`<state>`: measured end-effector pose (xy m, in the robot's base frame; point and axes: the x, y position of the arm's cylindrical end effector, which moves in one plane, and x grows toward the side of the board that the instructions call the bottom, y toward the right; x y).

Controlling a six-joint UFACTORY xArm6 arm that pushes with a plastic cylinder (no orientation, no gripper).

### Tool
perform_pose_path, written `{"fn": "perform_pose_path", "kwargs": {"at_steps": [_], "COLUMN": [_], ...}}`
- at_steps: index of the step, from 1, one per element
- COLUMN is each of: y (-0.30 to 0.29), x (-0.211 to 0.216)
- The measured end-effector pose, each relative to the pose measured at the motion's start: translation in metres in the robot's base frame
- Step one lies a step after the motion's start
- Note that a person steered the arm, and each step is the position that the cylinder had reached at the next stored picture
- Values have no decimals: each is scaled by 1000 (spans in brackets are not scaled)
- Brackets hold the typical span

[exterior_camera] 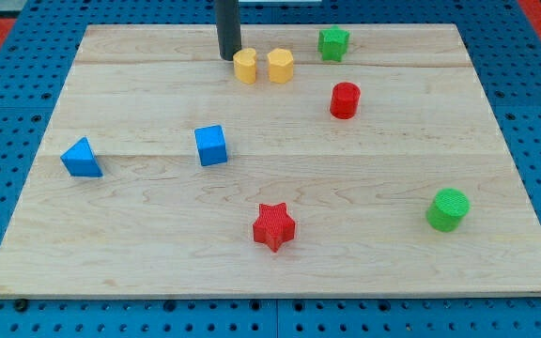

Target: Push the yellow heart to the yellow hexagon

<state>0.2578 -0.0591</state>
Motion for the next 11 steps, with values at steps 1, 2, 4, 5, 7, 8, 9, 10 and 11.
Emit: {"fn": "perform_pose_path", "kwargs": {"at_steps": [1,2,4,5,7,8,9,10,11], "y": [-9,-73,-26,-12,-44,-26,-6,9,8], "x": [0,1,0,10,26,23,23,23,23]}}
